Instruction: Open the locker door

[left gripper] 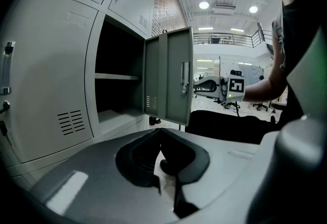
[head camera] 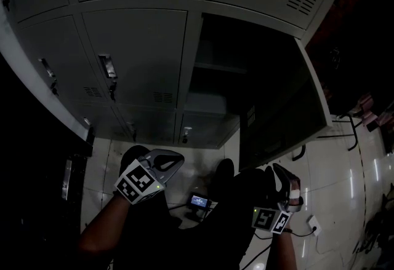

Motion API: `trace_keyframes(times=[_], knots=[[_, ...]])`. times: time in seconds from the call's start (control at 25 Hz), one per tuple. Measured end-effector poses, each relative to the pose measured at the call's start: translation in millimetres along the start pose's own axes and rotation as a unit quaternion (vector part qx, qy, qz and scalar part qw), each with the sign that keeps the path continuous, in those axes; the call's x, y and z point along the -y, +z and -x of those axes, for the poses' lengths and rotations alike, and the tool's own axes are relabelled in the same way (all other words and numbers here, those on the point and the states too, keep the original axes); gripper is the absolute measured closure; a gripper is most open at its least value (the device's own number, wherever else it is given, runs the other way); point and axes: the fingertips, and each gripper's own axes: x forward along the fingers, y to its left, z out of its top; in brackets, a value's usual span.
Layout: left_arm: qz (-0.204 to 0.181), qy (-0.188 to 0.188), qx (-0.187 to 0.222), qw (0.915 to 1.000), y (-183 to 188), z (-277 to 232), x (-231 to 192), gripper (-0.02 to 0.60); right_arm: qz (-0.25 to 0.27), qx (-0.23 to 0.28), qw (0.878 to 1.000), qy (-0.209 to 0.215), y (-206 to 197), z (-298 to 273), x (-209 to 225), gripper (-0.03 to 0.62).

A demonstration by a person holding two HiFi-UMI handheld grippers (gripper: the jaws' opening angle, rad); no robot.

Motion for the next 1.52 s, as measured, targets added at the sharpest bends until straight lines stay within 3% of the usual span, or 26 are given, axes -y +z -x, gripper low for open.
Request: trace_keyframes(times=[0.12,0.2,0.32,0.48,0.72,0.84,1.12,1.52], knots=[[0.001,0.000,0.001,1.0000,1,1,0,0.569,-0.107,0.066,0.990,0.066,27,11,-12,0.558],[0.002,0.002,0.000,1.0000,-1,0,-1,0.569,-0.166,0.102,0.973,0.122,44,14,-25,0.591],[0.002,0.004,-0.003,1.0000,-3,0,-2,0.569,-0.246,0.150,0.941,0.178,65,11,-40,0.591],[0.003,0.002,0.002,1.0000,0,2,-1,0.569,-0.336,0.158,0.899,0.232,78,2,-54,0.592],[0.001,0.002,-0.004,1.0000,-1,1,-1,0.569,-0.395,0.151,0.870,0.253,71,-5,-57,0.592],[0.001,0.002,-0.005,1.0000,-2,0,-1,0.569,-0.400,0.150,0.868,0.253,68,-6,-58,0.594],[-0.002,0.004,-0.003,1.0000,-3,-1,-2,0.569,-0.351,0.142,0.888,0.260,77,-7,-69,0.592],[-0.002,0.002,-0.006,1.0000,-1,0,0,0.569,-0.368,0.135,0.882,0.262,74,-9,-69,0.592]])
